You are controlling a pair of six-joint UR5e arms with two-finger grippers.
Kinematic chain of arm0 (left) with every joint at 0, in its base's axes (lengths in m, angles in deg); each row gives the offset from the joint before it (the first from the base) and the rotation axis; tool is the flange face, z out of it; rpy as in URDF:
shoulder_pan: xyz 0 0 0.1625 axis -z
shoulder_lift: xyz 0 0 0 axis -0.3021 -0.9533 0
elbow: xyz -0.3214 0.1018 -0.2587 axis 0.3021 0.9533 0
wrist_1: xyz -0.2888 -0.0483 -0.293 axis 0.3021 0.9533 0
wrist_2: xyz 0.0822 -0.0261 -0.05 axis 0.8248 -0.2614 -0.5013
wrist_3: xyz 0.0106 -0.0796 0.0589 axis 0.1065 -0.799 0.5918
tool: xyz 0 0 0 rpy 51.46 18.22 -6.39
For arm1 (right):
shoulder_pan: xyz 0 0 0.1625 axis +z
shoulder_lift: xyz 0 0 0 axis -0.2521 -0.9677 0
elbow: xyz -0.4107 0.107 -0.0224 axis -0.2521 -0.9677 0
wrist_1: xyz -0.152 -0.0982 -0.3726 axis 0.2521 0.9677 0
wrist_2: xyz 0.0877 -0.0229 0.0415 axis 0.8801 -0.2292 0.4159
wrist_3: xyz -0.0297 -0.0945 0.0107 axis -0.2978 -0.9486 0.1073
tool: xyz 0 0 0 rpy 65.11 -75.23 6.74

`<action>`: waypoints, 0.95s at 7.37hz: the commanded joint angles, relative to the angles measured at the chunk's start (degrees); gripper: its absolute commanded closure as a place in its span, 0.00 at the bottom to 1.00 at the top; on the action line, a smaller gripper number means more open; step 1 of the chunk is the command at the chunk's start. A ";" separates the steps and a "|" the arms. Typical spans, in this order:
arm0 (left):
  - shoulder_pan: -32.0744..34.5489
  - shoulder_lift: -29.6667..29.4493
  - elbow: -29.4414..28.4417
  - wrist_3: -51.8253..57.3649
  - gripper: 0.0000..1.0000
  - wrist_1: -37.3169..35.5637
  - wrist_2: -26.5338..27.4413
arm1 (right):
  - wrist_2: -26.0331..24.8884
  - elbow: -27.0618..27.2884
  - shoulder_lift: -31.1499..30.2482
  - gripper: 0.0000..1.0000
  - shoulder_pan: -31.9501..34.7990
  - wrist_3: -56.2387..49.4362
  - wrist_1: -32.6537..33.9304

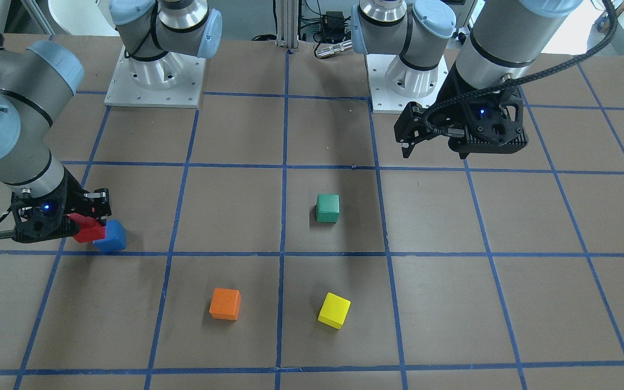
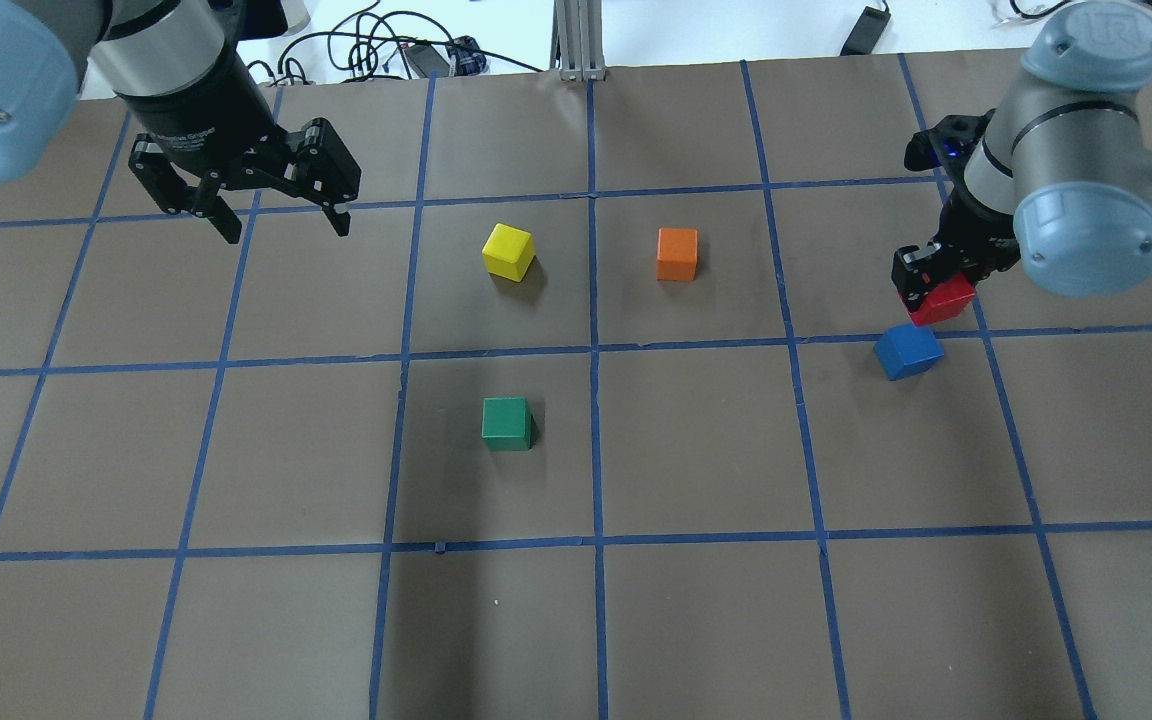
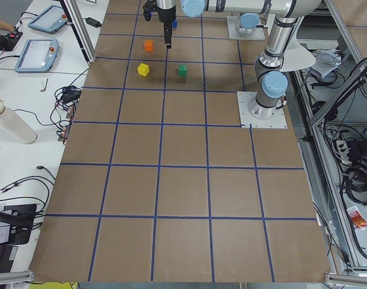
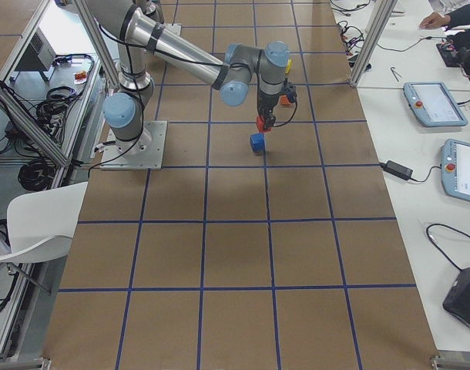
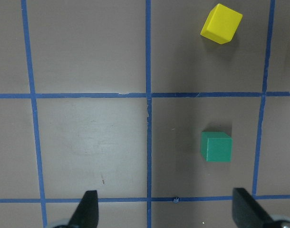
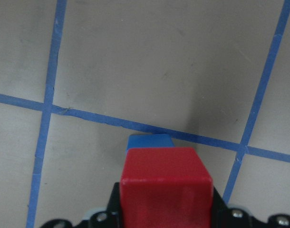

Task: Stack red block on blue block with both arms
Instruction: 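Lift the red cube with the right gripper and carry it over the blue cube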

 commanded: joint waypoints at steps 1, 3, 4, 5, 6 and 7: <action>0.00 0.01 0.05 -0.08 0.00 -0.04 -0.01 | 0.34 1.66 0.38 1.00 -1.16 -1.17 1.49; 0.00 0.10 0.05 0.01 0.00 -0.04 -0.01 | 0.69 2.98 0.38 1.00 -1.16 -1.26 1.40; 0.00 0.10 0.14 0.01 0.00 -0.04 -0.01 | 2.69 2.98 0.73 1.00 -1.16 -1.26 1.84; 0.00 0.10 0.14 0.01 0.00 -0.04 -0.01 | 2.97 2.98 1.16 1.00 -1.16 -1.26 2.19; 0.00 0.10 0.14 0.01 0.00 -0.04 -0.01 | 2.97 2.98 1.17 1.00 -1.16 -1.34 2.37; 0.00 0.10 0.23 0.01 0.00 -0.04 -0.01 | 2.89 2.98 1.26 1.00 -1.16 -1.52 2.45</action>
